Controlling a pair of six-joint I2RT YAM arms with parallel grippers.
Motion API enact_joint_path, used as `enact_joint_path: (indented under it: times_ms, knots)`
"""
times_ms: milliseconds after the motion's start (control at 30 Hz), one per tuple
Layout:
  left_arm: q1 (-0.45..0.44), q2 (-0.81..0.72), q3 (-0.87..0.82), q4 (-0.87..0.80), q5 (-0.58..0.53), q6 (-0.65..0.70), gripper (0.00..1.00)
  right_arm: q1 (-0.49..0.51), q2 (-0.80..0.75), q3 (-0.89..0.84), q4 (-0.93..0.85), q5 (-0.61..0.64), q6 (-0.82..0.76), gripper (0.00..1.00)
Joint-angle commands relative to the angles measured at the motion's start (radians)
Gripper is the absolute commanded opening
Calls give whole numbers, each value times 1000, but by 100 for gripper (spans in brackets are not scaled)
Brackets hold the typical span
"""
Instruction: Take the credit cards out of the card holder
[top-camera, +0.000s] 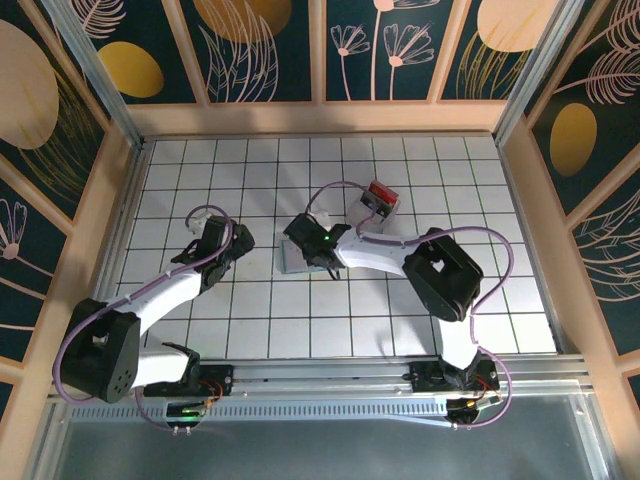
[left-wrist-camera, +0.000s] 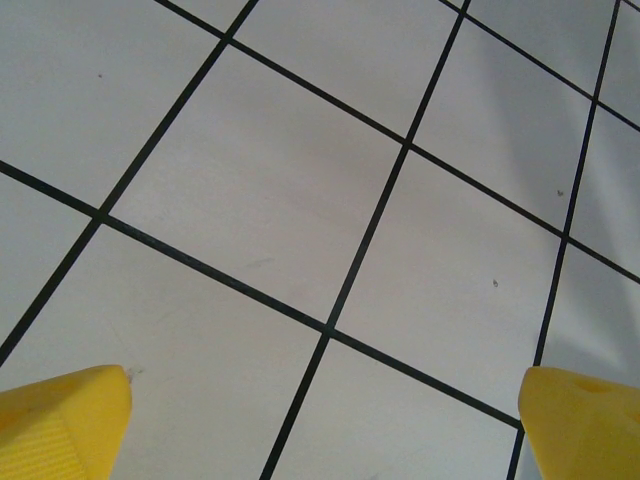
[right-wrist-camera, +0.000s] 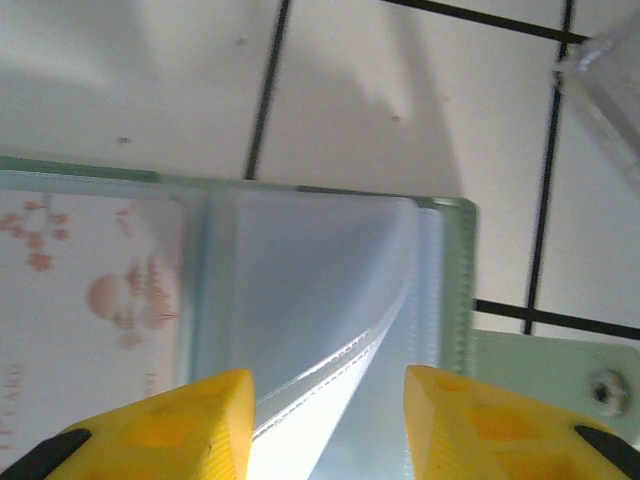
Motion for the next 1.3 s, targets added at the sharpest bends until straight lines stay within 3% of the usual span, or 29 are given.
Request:
enact_joint_path:
  times_ms: [0,267,500,667,1033,1267]
  knots:
    - [9,-31,26,-16,14,49,99,-19,-63,-46,24,-4,43,44]
    - [-20,-66,18,-2,33,107,99,-65,-100,-131,86,-63,68,41]
    - [-157,15,81,-41,-72,131,99,-94,-127,-171,98,-81,82,36]
    - [-216,100,126,-47,-86,130,99,-115,-169,-200,105,-78,98,35]
    - [-223,131,120,-32,-72,101,99,-134,-266,-189,85,-57,116,31]
    - [-223,182,115,-28,-45,117,99,-131,-235,-146,162,-231,95,22]
